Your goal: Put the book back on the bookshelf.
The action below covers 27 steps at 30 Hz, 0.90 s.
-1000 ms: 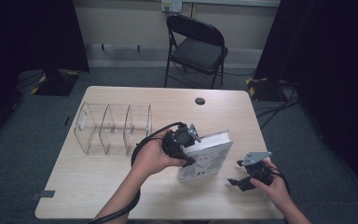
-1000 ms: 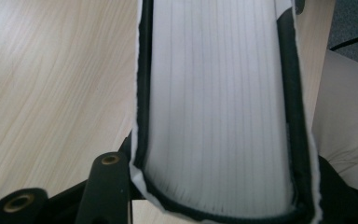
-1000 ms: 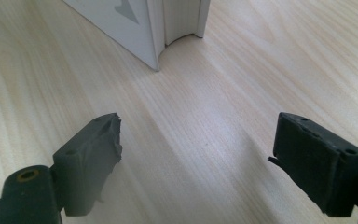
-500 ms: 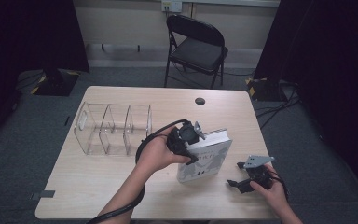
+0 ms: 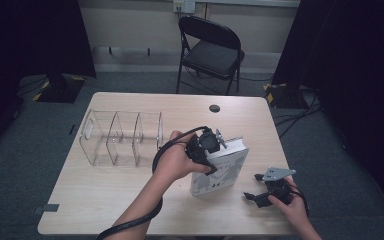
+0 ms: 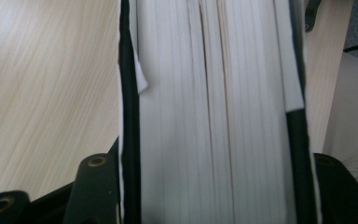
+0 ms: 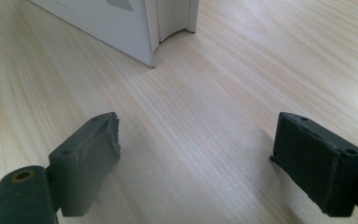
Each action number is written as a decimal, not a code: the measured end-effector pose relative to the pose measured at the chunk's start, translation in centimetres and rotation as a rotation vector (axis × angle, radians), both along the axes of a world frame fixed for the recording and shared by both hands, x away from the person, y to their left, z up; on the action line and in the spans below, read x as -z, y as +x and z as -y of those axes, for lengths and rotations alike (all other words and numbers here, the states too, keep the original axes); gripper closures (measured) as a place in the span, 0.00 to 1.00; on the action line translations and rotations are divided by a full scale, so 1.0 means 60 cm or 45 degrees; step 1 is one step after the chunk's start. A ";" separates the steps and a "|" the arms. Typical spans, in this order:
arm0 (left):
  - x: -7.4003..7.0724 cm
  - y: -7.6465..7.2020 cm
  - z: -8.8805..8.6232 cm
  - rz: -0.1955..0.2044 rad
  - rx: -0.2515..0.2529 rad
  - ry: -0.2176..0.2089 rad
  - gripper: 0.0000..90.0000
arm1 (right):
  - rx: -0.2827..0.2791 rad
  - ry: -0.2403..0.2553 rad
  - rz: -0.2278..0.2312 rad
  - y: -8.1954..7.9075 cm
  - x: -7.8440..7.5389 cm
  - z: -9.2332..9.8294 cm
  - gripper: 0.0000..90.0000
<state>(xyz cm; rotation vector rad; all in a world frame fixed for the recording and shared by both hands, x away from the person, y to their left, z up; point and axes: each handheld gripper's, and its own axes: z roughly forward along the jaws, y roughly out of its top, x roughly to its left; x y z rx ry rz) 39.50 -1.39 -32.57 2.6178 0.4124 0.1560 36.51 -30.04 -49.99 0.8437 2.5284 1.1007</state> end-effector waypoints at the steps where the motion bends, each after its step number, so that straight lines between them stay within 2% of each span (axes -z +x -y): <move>1: 0.000 0.001 0.002 -0.010 -0.004 -0.004 0.49 | 0.000 0.000 -0.001 0.000 0.000 0.000 0.15; 2: 0.000 0.003 0.004 -0.010 -0.010 -0.019 0.49 | 0.001 -0.002 0.000 -0.001 0.000 0.000 0.15; 5: 0.001 0.005 0.012 -0.008 -0.022 -0.020 0.47 | 0.002 -0.002 0.000 -0.001 0.000 0.000 0.15; 10: 0.001 0.009 0.021 -0.029 -0.037 0.011 0.46 | -0.001 -0.004 0.000 -0.001 0.000 0.001 0.15; 14: 0.001 0.011 0.022 -0.032 -0.046 0.012 0.46 | -0.003 -0.003 0.000 -0.002 0.000 0.001 0.15; 20: 0.002 0.013 0.027 -0.062 -0.059 0.028 0.45 | -0.004 -0.004 0.001 -0.002 0.000 0.001 0.15; 23: 0.002 0.013 0.028 -0.070 -0.059 0.037 0.46 | -0.004 -0.004 0.001 -0.002 0.000 0.001 0.15; 27: -0.003 0.008 0.032 -0.075 -0.036 0.063 0.54 | -0.008 -0.003 0.002 -0.002 0.000 0.001 0.15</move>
